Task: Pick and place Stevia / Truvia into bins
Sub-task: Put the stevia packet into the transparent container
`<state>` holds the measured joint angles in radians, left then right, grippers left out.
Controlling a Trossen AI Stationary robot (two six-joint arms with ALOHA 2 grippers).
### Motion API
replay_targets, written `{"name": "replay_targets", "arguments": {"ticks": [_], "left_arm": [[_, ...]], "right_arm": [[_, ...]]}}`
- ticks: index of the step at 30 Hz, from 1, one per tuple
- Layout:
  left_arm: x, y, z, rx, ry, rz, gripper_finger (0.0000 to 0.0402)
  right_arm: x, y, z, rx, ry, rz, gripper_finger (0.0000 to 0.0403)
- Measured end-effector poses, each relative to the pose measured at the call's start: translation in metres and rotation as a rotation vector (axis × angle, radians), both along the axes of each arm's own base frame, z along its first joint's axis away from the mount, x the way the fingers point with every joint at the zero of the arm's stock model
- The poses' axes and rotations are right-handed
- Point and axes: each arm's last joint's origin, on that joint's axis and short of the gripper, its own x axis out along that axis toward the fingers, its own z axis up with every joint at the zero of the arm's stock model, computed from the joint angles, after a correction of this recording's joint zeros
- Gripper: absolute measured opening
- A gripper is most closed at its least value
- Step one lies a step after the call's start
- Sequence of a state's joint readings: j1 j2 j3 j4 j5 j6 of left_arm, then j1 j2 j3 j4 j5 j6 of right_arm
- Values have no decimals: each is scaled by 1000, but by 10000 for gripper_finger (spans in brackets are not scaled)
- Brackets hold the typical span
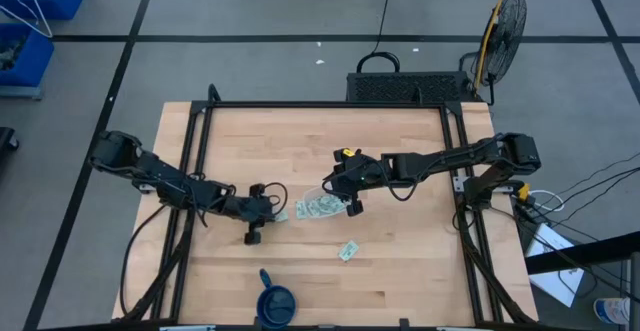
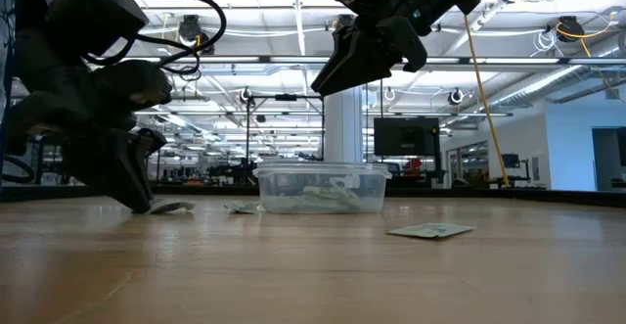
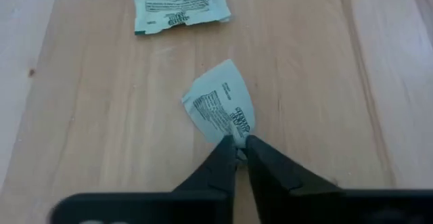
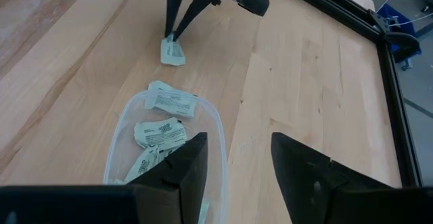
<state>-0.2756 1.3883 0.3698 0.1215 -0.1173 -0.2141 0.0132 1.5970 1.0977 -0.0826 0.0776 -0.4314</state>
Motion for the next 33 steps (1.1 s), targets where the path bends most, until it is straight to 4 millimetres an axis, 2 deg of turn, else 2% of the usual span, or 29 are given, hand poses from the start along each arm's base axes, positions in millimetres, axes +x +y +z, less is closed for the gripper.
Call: {"name": "replay_targets", "arguments": {"ticks": [3,7,12,15,18,21,23,28,33], "left_arm": [[3,2,2,-8,-44,11,12],[17,6,15,11,-161,5,26],[45,14,47,95,-264,-37,23],[61,24,68,154,-258,-49,16],[77,36,79,150,-249,-84,23],[93,46,74,122,-227,-100,43],[103,51,64,112,-192,-80,56],[117,54,39,128,-102,-96,68],[126,54,41,168,-108,-64,69]], "right_arm": [[0,0,0,0,0,0,155],[0,0,0,0,0,0,155],[0,0,0,-1,6,-1,155],[-1,0,-2,-1,24,-1,155],[-5,0,-5,27,71,-26,155],[-9,1,-10,80,136,-64,155],[-13,6,-14,115,186,-60,155],[-21,27,-19,105,285,35,155],[-29,53,-25,100,335,135,155]]}}
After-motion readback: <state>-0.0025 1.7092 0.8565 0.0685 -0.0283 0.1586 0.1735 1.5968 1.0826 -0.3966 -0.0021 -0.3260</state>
